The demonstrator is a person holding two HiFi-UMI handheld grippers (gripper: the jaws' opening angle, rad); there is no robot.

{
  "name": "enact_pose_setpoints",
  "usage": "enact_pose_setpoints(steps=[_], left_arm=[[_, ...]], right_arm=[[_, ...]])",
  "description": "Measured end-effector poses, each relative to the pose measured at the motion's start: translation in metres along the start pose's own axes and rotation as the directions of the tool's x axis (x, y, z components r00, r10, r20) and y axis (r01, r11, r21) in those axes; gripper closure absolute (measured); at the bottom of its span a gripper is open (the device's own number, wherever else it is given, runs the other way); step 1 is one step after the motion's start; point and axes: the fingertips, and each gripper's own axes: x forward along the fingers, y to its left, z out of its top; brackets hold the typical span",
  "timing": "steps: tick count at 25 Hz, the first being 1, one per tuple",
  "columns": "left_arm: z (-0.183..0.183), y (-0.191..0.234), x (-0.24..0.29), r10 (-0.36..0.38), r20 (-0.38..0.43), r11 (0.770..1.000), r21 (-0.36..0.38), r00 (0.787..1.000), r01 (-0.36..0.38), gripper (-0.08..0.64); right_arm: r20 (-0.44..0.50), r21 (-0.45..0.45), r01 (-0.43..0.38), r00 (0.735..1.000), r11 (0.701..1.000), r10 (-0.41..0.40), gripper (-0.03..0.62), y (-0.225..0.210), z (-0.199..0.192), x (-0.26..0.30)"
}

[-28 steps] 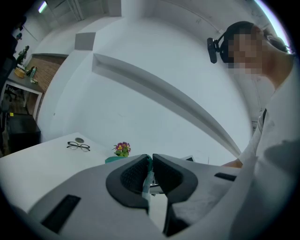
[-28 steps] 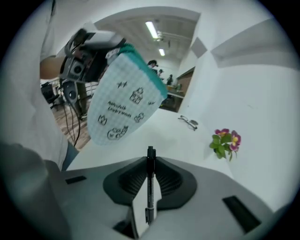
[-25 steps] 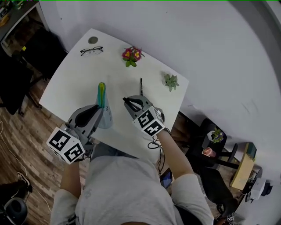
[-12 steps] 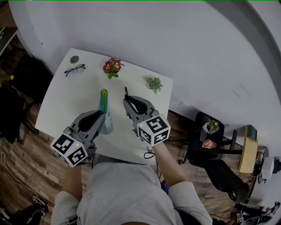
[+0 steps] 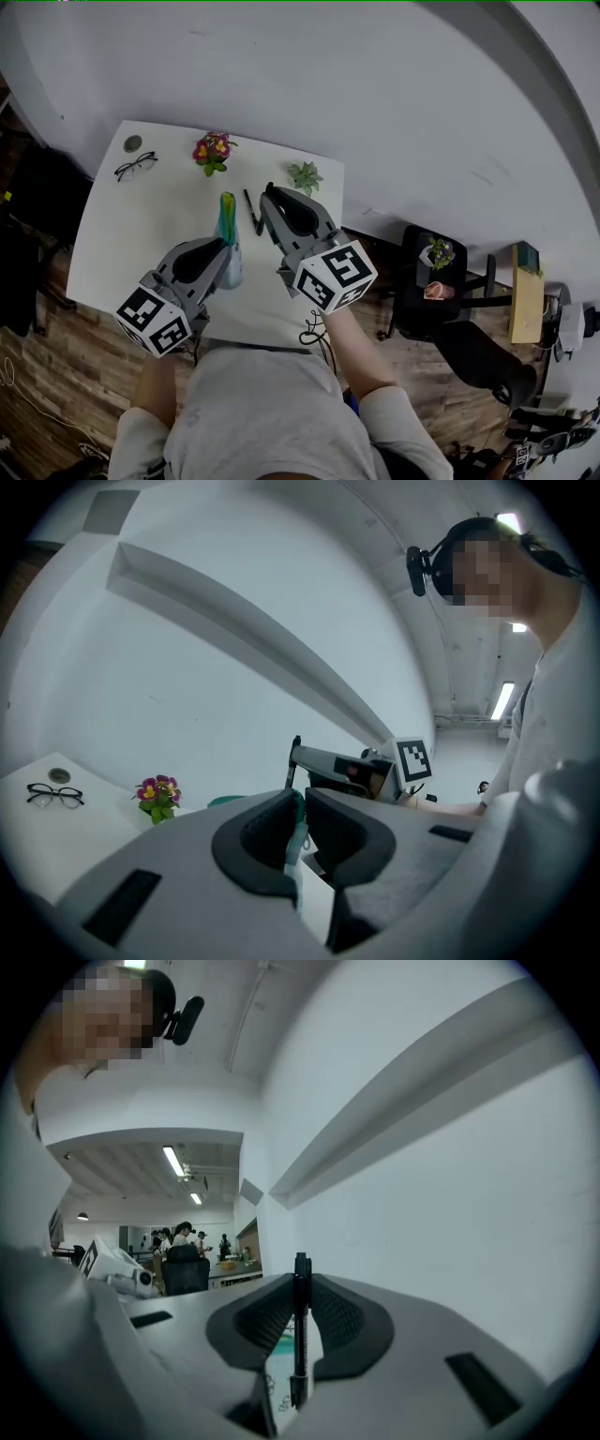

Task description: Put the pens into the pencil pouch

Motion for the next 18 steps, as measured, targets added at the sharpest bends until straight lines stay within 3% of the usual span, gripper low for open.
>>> enact_pose_setpoints(steps=[9, 18], left_arm=[[0.000, -0.020, 0.018, -0.079, -0.015, 0.997, 0.026, 0.997, 0.079, 0.505], [0.002, -0.030, 0.021, -0.100, -0.016, 0.994, 0.046, 0.995, 0.101, 0.505]], right_arm=[[0.176, 0.011, -0.013, 0.984, 1.000, 0.011, 0.522, 0.002, 0.062, 0.002], [0.149, 0.058, -0.020, 0.989, 0.998, 0.012, 0.522, -0.001, 0.046, 0.011]])
